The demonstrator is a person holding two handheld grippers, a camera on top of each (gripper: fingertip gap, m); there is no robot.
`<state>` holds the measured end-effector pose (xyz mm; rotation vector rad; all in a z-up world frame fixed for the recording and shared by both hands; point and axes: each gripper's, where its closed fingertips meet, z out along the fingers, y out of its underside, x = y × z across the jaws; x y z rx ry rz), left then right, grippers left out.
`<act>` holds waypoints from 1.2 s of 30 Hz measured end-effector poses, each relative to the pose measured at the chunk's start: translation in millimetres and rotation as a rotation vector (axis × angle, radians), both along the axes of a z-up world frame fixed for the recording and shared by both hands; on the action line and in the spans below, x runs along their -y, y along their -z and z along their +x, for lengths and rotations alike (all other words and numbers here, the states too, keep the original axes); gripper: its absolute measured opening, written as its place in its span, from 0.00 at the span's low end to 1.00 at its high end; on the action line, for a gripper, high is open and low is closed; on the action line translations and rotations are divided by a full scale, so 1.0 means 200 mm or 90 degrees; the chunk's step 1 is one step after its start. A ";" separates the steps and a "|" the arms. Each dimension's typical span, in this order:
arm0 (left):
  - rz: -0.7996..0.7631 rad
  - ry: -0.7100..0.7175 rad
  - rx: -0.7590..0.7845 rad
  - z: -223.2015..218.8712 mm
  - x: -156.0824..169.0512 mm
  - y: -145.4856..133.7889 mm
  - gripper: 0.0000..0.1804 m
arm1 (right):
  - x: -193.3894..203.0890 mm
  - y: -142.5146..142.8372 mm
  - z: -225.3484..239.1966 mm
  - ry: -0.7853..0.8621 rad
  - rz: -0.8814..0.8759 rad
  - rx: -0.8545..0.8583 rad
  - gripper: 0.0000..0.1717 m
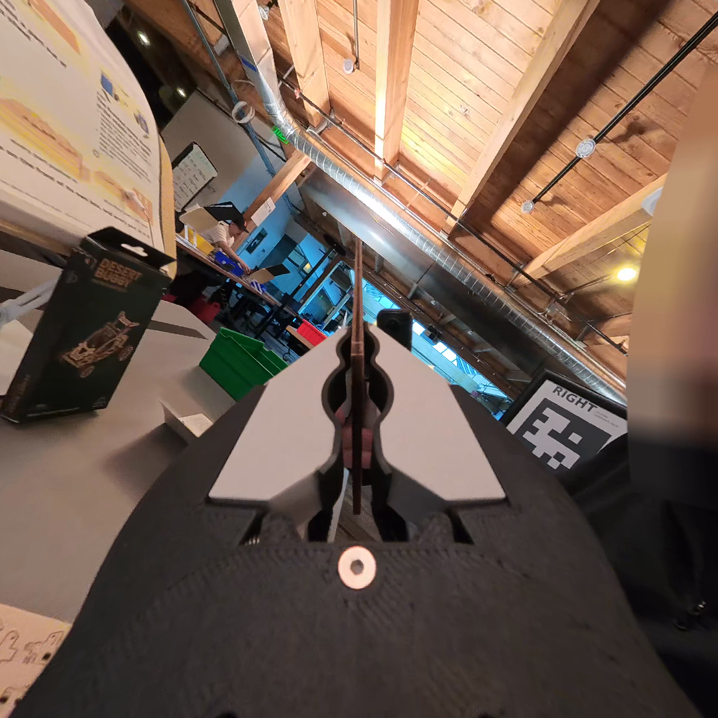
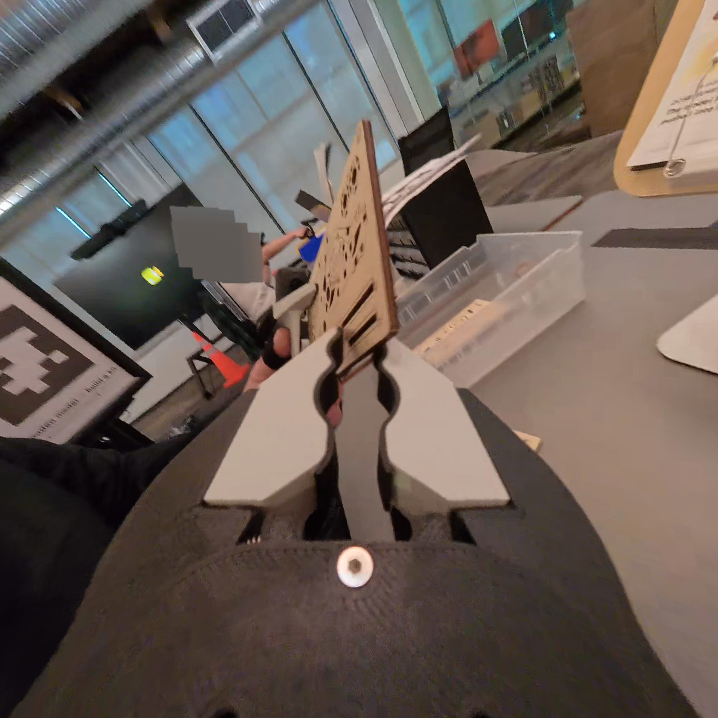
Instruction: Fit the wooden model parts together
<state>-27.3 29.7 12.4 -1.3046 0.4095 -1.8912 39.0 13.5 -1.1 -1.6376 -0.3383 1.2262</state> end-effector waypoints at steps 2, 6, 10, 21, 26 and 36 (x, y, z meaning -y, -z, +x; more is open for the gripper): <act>-0.012 0.008 0.007 0.01 0.00 0.02 0.01 | 0.01 -0.03 0.00 -0.024 0.000 -0.035 0.04; -0.003 0.037 -0.044 0.06 0.02 0.08 0.05 | 0.04 -0.02 0.03 -0.069 -0.015 -0.035 0.01; 0.054 0.049 -0.147 0.10 0.03 0.15 0.15 | 0.06 0.04 0.06 -0.114 -0.053 0.015 0.01; 0.080 0.091 -0.200 0.17 0.10 0.15 0.01 | -0.01 -0.04 0.23 -0.018 0.001 0.138 0.16; 0.060 0.060 -0.114 0.08 0.04 0.04 0.01 | -0.01 -0.25 0.53 0.089 0.050 0.107 0.16; 0.052 0.050 -0.078 0.15 0.06 -0.01 0.01 | 0.04 -0.23 0.55 0.068 0.045 0.098 0.17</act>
